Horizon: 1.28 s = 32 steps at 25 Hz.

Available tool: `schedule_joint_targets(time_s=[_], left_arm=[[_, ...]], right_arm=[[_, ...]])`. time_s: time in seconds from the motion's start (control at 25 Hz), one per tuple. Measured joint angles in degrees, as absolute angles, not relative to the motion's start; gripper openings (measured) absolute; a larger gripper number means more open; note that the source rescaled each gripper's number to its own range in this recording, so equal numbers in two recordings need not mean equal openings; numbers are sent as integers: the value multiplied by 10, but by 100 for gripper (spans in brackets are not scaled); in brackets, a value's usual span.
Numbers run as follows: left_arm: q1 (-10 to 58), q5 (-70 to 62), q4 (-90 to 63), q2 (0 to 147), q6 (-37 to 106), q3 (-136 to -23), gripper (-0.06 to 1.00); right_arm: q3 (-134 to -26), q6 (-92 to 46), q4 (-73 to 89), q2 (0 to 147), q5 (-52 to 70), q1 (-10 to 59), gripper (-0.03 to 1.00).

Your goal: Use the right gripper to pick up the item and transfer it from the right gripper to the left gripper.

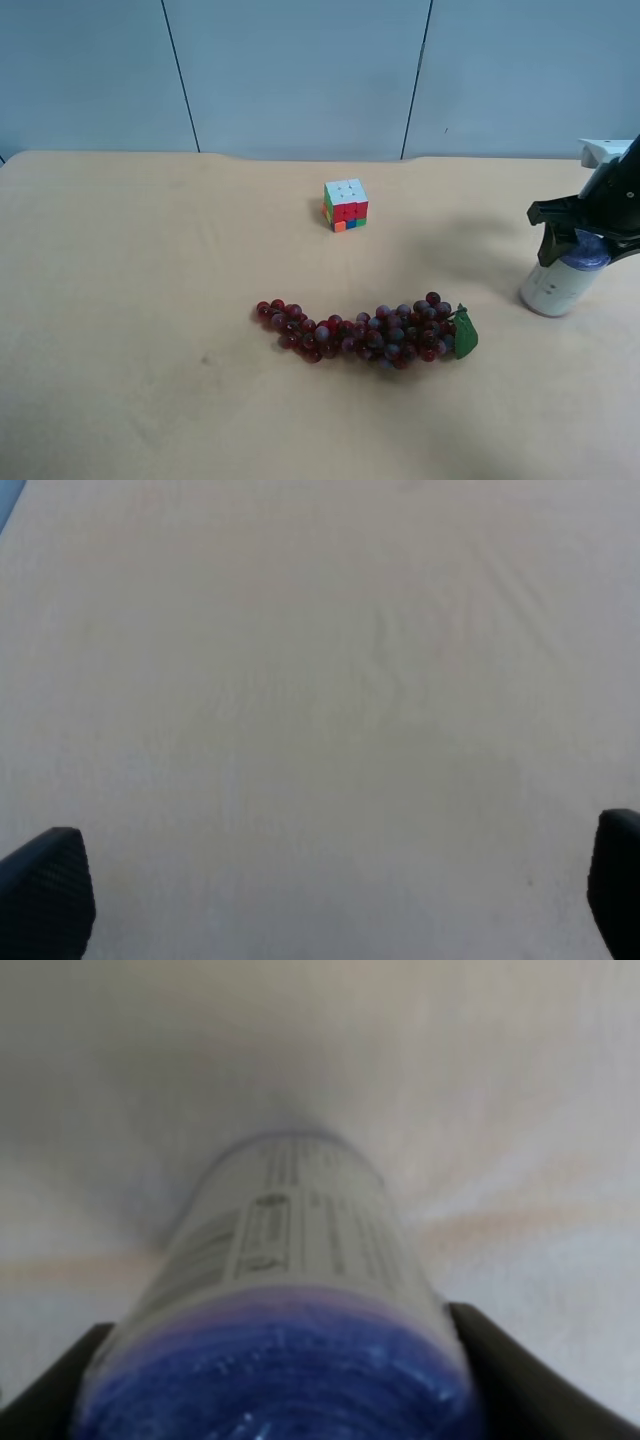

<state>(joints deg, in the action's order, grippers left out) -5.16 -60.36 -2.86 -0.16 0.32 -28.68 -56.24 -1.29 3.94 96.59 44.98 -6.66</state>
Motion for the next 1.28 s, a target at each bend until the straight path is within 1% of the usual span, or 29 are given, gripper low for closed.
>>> schedule_joint_targets(time_s=[0.28, 0.52, 0.76, 1.08, 1.28], left_arm=[[-52, -604, -29, -2, 0, -287, 100], [-52, -604, -29, -2, 3, -287, 100], [-52, -604, -29, -2, 3, -287, 100], [-52, -604, -29, -2, 3, -287, 100], [-52, -604, -29, -2, 0, -287, 100]], right_arm=[[-626, -13, 49, 925, 527, -67, 1], [-680, -34, 105, 915, 581, -67, 1], [-683, -120, 224, 916, 604, -67, 1], [-683, -267, 450, 941, 655, -67, 1], [-683, -326, 544, 969, 687, -67, 1]])
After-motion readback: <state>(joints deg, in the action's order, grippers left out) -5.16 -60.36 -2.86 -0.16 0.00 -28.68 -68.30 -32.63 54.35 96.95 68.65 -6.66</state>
